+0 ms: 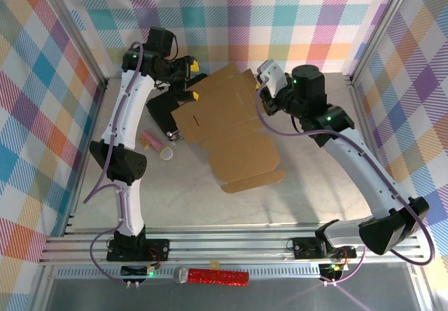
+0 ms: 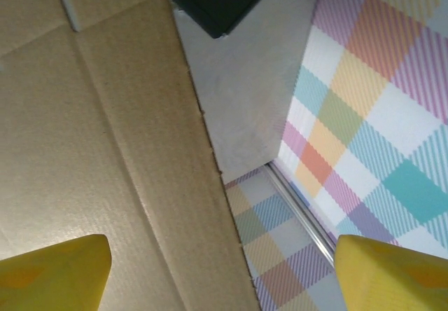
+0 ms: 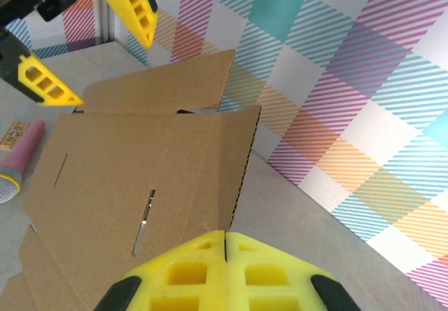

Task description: Fold the paper box

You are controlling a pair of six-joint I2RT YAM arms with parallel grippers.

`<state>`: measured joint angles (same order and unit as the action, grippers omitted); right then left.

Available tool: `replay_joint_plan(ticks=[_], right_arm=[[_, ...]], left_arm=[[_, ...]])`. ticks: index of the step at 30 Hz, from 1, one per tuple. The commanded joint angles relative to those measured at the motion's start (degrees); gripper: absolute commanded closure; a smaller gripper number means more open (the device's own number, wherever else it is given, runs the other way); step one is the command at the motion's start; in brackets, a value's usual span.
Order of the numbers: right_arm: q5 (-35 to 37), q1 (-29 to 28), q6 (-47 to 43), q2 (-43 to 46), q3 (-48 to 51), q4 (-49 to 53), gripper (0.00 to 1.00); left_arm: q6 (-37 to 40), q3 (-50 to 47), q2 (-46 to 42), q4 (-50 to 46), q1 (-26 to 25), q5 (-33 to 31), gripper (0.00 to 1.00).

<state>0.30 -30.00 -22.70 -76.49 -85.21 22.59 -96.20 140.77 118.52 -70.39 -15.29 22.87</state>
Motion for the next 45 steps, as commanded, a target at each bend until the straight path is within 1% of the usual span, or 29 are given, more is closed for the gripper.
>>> replay_joint_plan(ticks=[1, 5, 9, 14, 16, 17, 19, 20, 22, 23, 24, 26, 27, 28, 29, 30, 32, 33, 35, 38, 40, 43, 45], right_arm=[[0.1, -0.5, -2.0, -0.7, -3.0, -2.9, 1.00], [0.5, -0.7, -3.1, -2.0, -3.7, -2.9, 1.00], [0.3, -0.7, -4.0, -2.8, -4.0, -3.2, 1.00], [-1.0, -0.5, -5.1, -3.5, -4.6, -2.1, 1.00], [-2.0, -0.3, -5.3, -4.0, -5.2, -1.1, 1.00], [-2.8, -0.2, -5.3, -4.3, -5.6, -0.7, 1.00], [-4.2, 0.2, -5.0, -5.1, -6.5, 0.4, 1.00], [-4.7, 0.2, -4.8, -5.5, -6.9, 0.8, 1.00], [-5.6, 0.2, -4.8, -6.2, -7.7, 1.4, 1.00], [-5.9, 0.2, -4.8, -6.5, -8.1, 1.8, 1.00], [-6.1, 0.2, -4.9, -6.8, -8.5, 2.3, 1.00], [-6.4, 0.2, -5.2, -7.1, -9.0, 3.1, 1.00], [-6.6, 0.2, -5.2, -7.2, -9.2, 3.5, 1.00], [-6.8, 0.2, -5.2, -7.2, -9.5, 4.0, 1.00], [-7.0, 0.1, -5.2, -7.3, -9.8, 4.4, 1.00], [-6.9, 0.0, -5.0, -7.4, -10.1, 4.5, 1.00], [-6.9, -0.5, -5.0, -7.4, -10.5, 4.8, 1.00], [-6.8, -0.7, -5.2, -7.5, -10.7, 4.9, 1.00], [-6.3, -1.4, -5.8, -7.7, -11.1, 5.2, 1.00], [-5.8, -2.4, -6.5, -8.0, -11.6, 5.4, 1.00], [-5.4, -3.0, -6.9, -8.1, -11.7, 5.4, 1.00], [-5.0, -3.8, -7.5, -8.1, -11.9, 5.6, 1.00], [-4.8, -4.3, -7.9, -8.0, -12.0, 5.9, 1.00]], left_arm=[[0.8, -2.1, -1.6, -1.0, -0.3, 3.2, 0.16], [0.8, -3.2, -1.0, 0.5, -0.4, 5.1, 0.12], [1.6, -3.5, -2.1, -0.7, 0.1, 4.5, 0.12], [3.0, -7.5, -5.7, 0.3, 2.4, 3.9, 0.11], [8.4, -6.7, -6.1, 1.3, 3.3, 2.3, 0.09], [12.0, -5.5, -5.9, 1.9, 3.6, 1.9, 0.10], [23.7, -4.3, -5.1, 11.7, 3.9, 6.6, 0.12], [30.0, -3.4, -4.6, 13.2, 3.9, 9.4, 0.13], [41.9, -4.6, -5.1, 18.6, 3.3, 16.2, 0.20], [44.8, -5.5, -5.4, 17.7, 3.1, 17.3, 0.22], [45.0, -6.7, -5.6, 16.2, 3.1, 17.5, 0.23], [42.0, -6.5, -5.2, 12.9, 3.3, 16.0, 0.23], [39.1, -5.5, -5.0, 11.3, 3.2, 14.6, 0.19], [36.2, -4.7, -5.2, 10.0, 2.9, 12.8, 0.17], [32.8, -4.0, -6.0, 8.1, 2.4, 9.9, 0.16], [28.8, -4.9, -7.4, 7.6, 1.7, 7.0, 0.18], [20.3, -10.0, -11.0, 11.7, -0.2, 4.9, 0.20], [16.2, -12.3, -12.0, 12.9, -1.3, 4.8, 0.20], [9.9, -14.4, -12.3, 12.0, -2.9, 5.7, 0.21], [1.4, -18.0, -12.2, 12.5, -4.4, 8.2, 0.19], [-1.3, -19.4, -12.0, 12.4, -4.7, 8.3, 0.16], [-3.2, -19.8, -11.3, 9.8, -4.3, 7.7, 0.07], [-3.8, -19.1, -10.7, 7.4, -3.1, 7.5, 0.05]])
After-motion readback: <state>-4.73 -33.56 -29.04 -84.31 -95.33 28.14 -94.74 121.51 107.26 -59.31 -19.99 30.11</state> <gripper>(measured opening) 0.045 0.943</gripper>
